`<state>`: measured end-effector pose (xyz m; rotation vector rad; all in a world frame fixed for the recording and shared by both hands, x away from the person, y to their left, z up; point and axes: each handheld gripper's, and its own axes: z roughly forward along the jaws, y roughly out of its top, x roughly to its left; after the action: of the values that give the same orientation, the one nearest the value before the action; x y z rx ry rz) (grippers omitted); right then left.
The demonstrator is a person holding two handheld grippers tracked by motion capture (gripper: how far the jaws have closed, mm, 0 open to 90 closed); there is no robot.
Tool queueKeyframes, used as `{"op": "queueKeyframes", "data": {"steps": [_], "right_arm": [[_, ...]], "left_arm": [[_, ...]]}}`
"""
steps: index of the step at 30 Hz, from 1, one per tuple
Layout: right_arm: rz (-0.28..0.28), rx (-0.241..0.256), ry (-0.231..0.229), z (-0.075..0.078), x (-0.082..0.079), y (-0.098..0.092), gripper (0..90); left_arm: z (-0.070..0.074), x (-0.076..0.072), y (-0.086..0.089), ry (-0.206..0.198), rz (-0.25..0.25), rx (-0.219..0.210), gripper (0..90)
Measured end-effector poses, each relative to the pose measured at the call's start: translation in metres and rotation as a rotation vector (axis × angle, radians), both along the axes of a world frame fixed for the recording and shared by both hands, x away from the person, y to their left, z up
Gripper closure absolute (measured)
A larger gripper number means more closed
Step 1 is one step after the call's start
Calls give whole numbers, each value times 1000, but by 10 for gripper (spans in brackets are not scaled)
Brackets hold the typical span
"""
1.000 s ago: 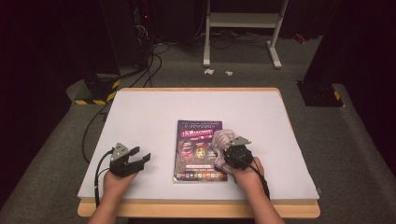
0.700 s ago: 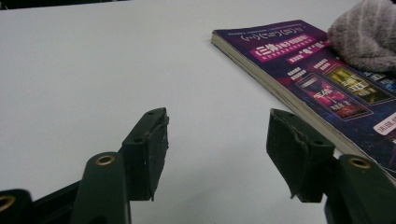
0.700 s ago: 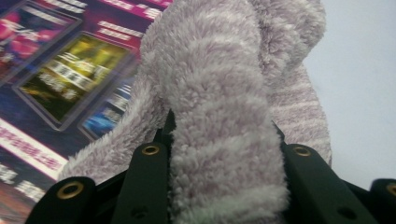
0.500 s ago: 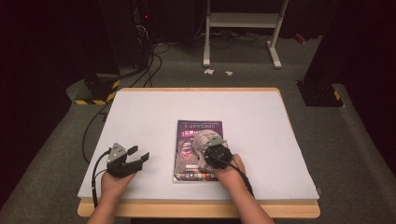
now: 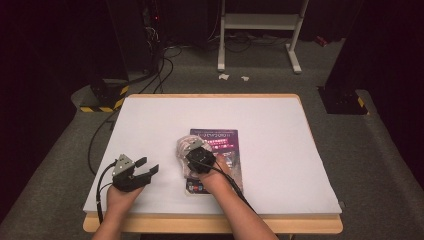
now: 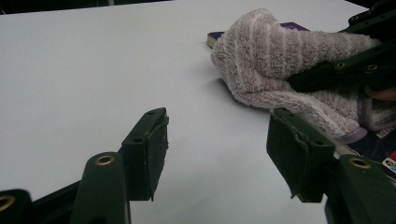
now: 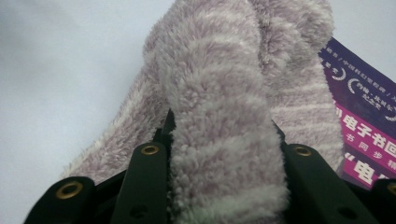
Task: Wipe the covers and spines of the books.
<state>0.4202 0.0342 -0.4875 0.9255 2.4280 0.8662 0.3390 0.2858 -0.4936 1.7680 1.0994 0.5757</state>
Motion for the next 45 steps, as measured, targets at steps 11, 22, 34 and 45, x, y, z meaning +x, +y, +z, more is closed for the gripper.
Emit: {"op": "queueKeyframes", "data": {"steps": [11,22,34,45], "right_arm": [[-128,18,-7,-2,7,-61,656],[-332,27,-10,-2,18,-155,656],[-334,-22,-37,3,28,-136,659],[-167,-39,-31,1,37,-43,660]], "left_arm": [[-1,-1,-2,3,-4,13,385],[0,1,-8,-2,-5,17,385],[0,3,-11,-6,-18,27,383],[1,3,-8,-5,-17,13,383]]}}
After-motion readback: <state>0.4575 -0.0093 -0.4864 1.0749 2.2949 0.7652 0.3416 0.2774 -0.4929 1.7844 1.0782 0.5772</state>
